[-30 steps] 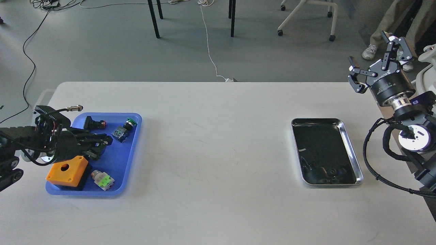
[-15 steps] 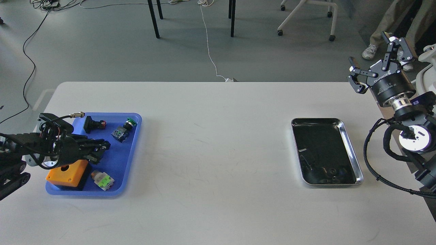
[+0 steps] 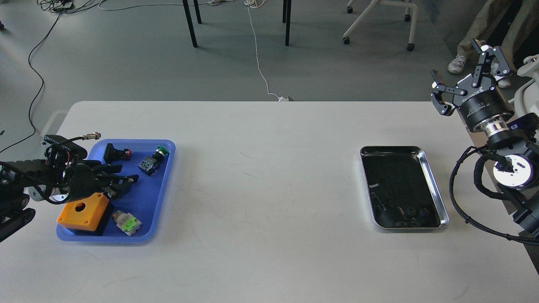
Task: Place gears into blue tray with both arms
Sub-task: 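Carry the gear into the blue tray and release it near the red button, then raise the left arm up away from the blue tray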
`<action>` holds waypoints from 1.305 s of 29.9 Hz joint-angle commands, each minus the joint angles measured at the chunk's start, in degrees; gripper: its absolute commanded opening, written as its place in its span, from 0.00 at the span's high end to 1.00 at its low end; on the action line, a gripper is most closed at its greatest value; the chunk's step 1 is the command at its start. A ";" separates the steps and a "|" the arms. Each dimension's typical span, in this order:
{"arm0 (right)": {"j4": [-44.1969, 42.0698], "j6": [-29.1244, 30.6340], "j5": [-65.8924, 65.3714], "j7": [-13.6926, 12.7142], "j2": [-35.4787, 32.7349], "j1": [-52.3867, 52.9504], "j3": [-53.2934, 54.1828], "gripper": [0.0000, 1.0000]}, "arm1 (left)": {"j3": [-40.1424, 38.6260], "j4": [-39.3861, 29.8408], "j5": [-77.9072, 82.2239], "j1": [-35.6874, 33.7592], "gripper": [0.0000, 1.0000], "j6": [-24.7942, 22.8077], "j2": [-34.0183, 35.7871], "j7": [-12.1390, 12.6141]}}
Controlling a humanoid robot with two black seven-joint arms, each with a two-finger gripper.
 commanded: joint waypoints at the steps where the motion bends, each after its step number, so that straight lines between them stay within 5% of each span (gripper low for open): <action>1: -0.09 0.01 0.09 0.00 -0.34 0.17 0.04 0.01 | -0.60 -0.19 -6.91 -2.82 0.25 -0.08 0.37 -2.28; 4: -0.09 0.01 0.00 0.00 -0.52 0.17 0.04 0.01 | -0.60 -0.28 -12.58 -4.33 0.17 -0.08 0.47 -2.78; 7: -0.18 0.01 0.00 0.00 -1.13 0.26 0.13 0.01 | -0.60 -0.01 -35.47 -8.98 0.06 -0.61 0.64 -2.78; 21: -0.09 0.01 0.00 0.00 -7.19 3.85 0.13 0.01 | -5.60 -0.01 -86.04 -16.11 0.02 -6.50 -2.96 -2.78; 27: 0.17 0.01 -1.58 0.00 -9.39 6.93 -0.65 0.01 | -12.98 -0.01 -94.49 -15.94 0.02 -6.59 -5.77 4.29; 33: 2.10 0.01 -12.90 -0.05 -10.89 12.37 -5.92 0.01 | -16.68 1.91 -104.06 -15.41 0.02 -7.02 -9.54 4.65; 39: 6.58 0.01 -23.80 -0.22 -12.29 17.21 -11.28 0.01 | -17.21 4.64 -114.61 -14.36 0.02 -13.35 -11.14 4.74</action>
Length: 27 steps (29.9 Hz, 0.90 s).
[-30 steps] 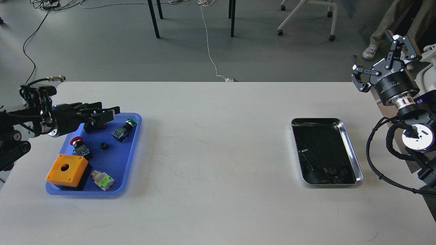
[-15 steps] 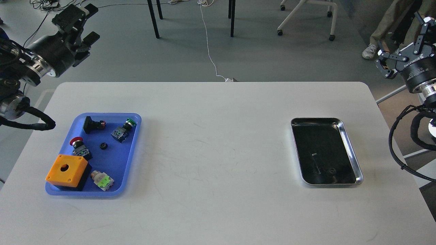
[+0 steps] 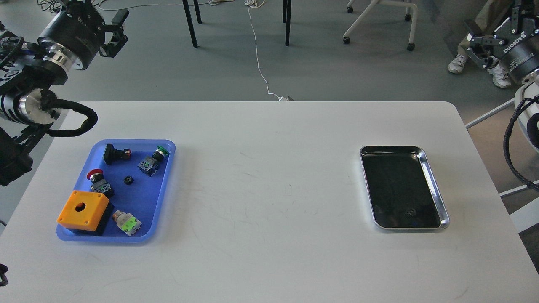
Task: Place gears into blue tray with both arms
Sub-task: 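Raise the left arm up away from the blue tray, then lower the open right gripper into the dark metal tray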
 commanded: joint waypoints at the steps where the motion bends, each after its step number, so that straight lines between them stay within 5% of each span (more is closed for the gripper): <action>1: 2.75 -0.01 -6.98 -0.06 -0.71 3.63 -4.28 0.01 | -0.11 0.90 -5.16 0.95 0.02 -3.08 -0.22 0.05; 15: 15.31 -0.01 -35.71 0.16 -0.80 26.66 -42.86 0.01 | -0.55 0.81 -9.48 2.97 0.02 -4.58 0.40 -0.04; 27: 20.95 -0.01 -63.94 0.16 0.87 28.43 -58.42 0.02 | -1.43 0.81 -9.48 2.97 0.02 -4.67 0.49 0.05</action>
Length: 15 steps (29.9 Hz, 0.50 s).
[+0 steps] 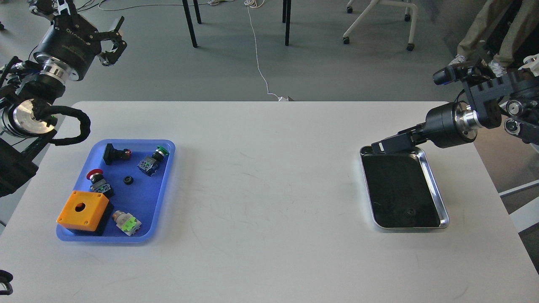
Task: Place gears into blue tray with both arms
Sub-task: 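Lower the open right gripper into the dark metal tray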
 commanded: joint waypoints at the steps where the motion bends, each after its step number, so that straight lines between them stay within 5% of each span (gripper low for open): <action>1: 0.88 0.00 -5.30 -0.02 1.06 -0.02 -5.58 0.02 | -0.28 0.01 0.00 0.10 0.02 -0.09 -0.01 0.08; 15: -4.04 0.00 -10.85 -0.02 4.58 -4.67 -10.70 0.04 | -0.46 -0.17 0.00 1.50 0.02 -0.09 -0.01 0.00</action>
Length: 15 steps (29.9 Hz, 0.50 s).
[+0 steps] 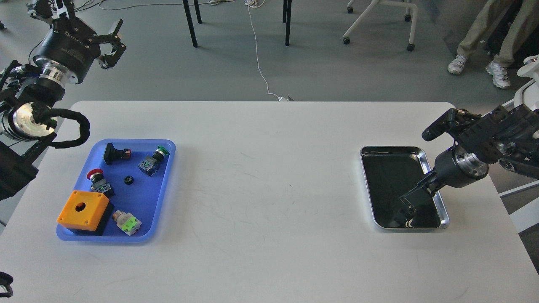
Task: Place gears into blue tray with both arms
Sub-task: 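Lower the open right gripper into the dark metal tray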
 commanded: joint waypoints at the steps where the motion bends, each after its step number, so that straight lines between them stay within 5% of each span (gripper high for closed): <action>1: -1.07 0.01 0.04 0.00 0.27 -1.37 -0.12 0.04 | 0.00 0.01 0.07 0.37 0.02 -0.17 0.09 -0.01; 15: -0.98 -1.54 0.74 0.00 1.85 -3.65 0.05 0.31 | 0.00 0.01 0.07 0.63 0.02 -0.52 0.00 -0.01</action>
